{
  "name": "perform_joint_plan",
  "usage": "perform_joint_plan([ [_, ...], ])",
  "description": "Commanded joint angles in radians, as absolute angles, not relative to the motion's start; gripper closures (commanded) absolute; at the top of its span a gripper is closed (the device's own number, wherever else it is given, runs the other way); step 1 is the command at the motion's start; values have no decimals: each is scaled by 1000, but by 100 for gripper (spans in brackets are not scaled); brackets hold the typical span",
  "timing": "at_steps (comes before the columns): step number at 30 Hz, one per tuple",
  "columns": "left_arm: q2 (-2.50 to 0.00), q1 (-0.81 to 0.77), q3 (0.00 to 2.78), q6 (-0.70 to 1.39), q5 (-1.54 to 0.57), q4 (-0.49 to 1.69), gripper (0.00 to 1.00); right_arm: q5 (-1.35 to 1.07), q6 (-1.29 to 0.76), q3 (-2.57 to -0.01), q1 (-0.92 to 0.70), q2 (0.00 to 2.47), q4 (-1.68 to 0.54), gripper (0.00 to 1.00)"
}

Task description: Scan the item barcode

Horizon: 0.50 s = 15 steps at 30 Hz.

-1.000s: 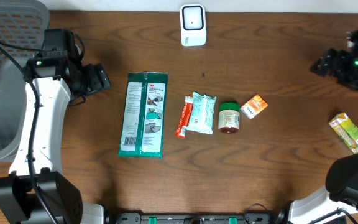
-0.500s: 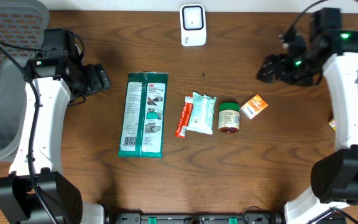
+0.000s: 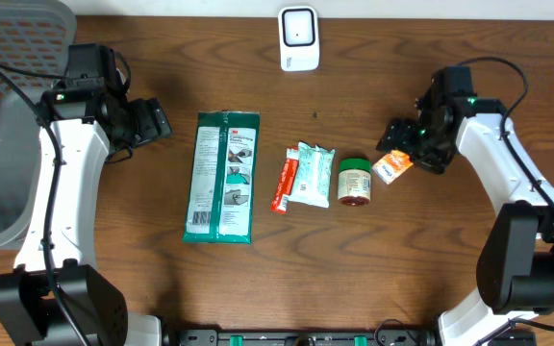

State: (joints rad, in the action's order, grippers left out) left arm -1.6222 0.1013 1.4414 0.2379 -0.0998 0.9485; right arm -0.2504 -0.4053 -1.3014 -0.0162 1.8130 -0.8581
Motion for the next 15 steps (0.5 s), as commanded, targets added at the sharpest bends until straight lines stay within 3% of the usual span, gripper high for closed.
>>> perform_joint_plan([
  [1, -1627, 106, 1444, 232, -101, 952, 8, -232, -542, -1279, -7, 1813, -821, 27],
  [4, -1627, 106, 1444, 232, -101, 952, 8, -164, -642, -1268, -1, 1814, -819, 38],
  [10, -1627, 106, 1444, 232, -101, 952, 8, -82, -715, -1208, -2, 1814, -763, 42],
  [15, -1627, 106, 1444, 232, -101, 952, 8, -83, -722, -1175, -1, 1814, -730, 60],
])
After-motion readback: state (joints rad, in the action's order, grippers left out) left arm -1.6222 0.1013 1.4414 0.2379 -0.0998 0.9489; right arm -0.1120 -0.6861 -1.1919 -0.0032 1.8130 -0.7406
